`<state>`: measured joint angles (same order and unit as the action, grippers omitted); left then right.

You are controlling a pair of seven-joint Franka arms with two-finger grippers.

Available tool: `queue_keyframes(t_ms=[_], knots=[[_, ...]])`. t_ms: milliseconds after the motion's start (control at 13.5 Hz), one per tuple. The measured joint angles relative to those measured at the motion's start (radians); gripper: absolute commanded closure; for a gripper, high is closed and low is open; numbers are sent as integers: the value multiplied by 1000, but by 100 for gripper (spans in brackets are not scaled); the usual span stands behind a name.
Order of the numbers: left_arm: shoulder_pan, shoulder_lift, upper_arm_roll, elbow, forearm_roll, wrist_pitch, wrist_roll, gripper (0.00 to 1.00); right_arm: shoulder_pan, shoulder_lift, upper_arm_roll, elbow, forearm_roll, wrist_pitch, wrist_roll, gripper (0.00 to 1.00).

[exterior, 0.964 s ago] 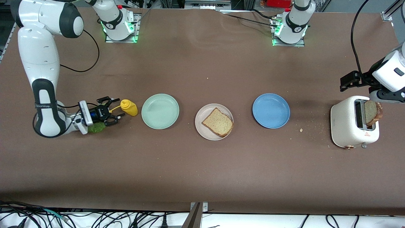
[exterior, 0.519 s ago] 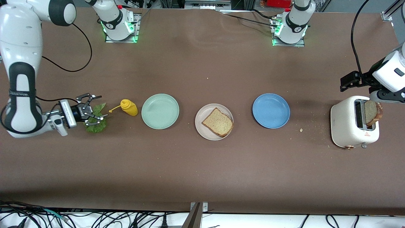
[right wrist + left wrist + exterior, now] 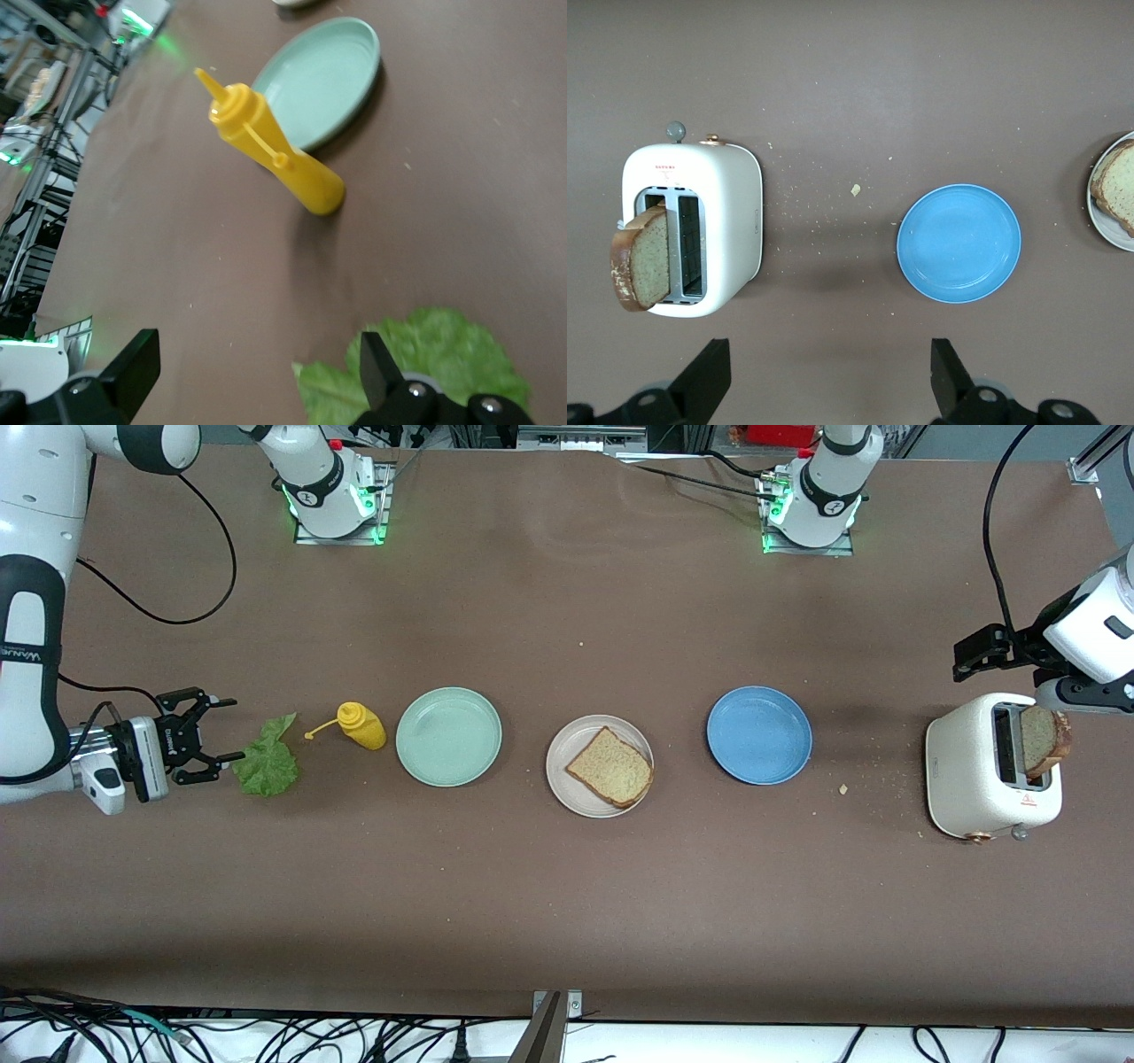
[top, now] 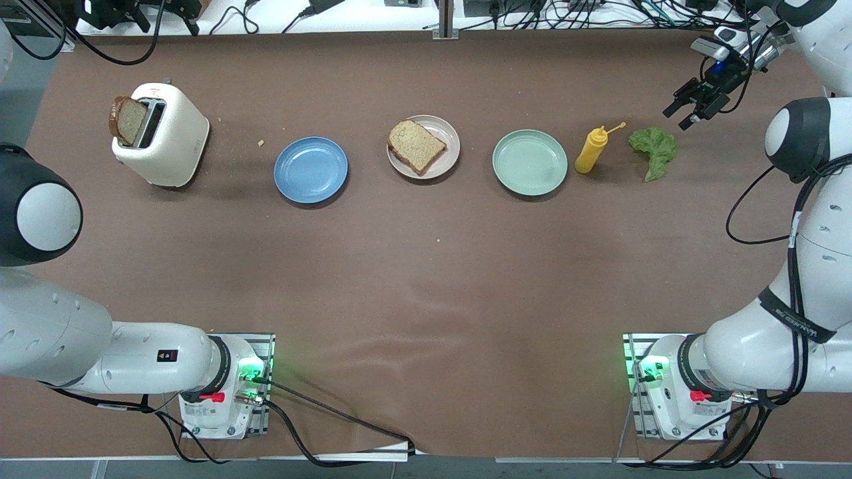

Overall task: Make sandwich in beige plate with both arms
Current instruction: 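Withdraw the right gripper from the mustard bottle, then lower the right gripper onto the green lettuce leaf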

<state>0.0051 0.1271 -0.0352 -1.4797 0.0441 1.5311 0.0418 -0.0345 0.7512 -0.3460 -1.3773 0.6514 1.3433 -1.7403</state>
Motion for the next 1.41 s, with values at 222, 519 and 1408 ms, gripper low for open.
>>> queue_keyframes(t_ms=[222, 519, 1408], knots=[[0, 0, 0, 0, 0, 0, 0, 0, 17, -51, 0, 8, -92, 53, 219, 0], [1, 0, 0, -1, 0, 0, 1, 0, 46, -68, 2, 7, -182, 150, 468, 0], [1, 0, 0, -1, 0, 1, 1, 0, 189, -62, 6, -204, -422, 516, 1074, 0]])
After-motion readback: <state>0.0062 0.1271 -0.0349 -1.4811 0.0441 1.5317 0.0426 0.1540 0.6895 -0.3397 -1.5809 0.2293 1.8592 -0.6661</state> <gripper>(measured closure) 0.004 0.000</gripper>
